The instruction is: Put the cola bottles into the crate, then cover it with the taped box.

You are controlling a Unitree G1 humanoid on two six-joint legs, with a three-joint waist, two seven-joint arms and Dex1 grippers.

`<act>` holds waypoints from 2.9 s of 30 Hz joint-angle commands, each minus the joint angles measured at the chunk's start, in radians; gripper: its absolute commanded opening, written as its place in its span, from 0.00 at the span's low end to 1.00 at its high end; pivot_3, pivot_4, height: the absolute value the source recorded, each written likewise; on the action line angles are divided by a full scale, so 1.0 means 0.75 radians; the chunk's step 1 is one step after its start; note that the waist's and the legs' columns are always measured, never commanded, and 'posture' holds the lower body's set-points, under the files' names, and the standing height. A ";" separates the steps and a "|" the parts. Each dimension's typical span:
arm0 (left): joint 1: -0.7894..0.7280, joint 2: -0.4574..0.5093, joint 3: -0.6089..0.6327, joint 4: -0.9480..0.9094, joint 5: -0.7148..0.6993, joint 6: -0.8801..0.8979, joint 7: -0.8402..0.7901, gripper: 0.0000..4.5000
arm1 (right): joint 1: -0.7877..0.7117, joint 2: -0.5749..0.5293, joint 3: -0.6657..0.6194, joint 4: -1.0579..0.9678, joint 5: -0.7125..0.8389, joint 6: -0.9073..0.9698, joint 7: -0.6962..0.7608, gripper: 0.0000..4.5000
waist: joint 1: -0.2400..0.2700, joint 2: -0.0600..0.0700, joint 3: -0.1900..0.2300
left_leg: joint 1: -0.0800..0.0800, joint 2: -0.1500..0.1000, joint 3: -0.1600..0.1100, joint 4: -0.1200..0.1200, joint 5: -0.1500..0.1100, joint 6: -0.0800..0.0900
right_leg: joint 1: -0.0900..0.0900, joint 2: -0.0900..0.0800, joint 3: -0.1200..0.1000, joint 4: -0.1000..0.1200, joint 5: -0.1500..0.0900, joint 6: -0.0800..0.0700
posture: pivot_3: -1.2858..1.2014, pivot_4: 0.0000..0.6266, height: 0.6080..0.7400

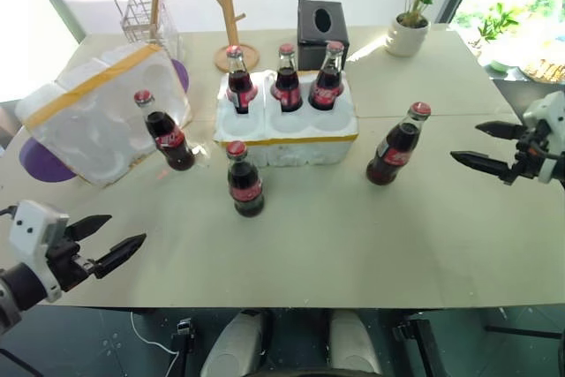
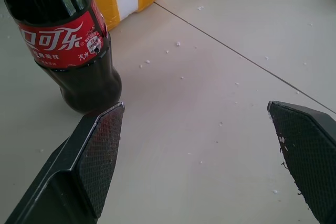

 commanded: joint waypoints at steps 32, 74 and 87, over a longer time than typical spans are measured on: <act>-0.686 0.018 -0.248 0.321 0.107 -0.119 0.157 0.99 | -0.297 -0.334 -0.171 -0.543 0.608 0.767 0.286 1.00 | -0.003 0.001 0.001 | 0.002 0.005 0.008 0.000 -0.001 0.001 | -0.001 0.002 0.003 0.001 0.004 0.003 | 0.52 0.24 1.00; -1.346 0.010 -0.611 0.928 0.313 -0.305 -0.157 0.70 | -0.392 -0.124 -0.103 -0.954 0.937 0.932 -0.014 1.00 | -0.003 -0.008 0.004 | -0.018 0.004 0.010 0.011 0.004 -0.005 | -0.019 0.002 0.003 0.004 0.012 0.006 | 0.52 0.24 1.00; -1.888 -0.018 -0.719 1.033 0.132 -0.018 -0.293 0.70 | -0.302 -0.089 -0.150 -1.012 0.954 0.898 -0.099 1.00 | 0.001 -0.009 0.005 | -0.019 0.004 0.009 0.023 0.003 -0.005 | -0.013 0.007 0.000 0.004 0.018 0.009 | 0.52 0.24 1.00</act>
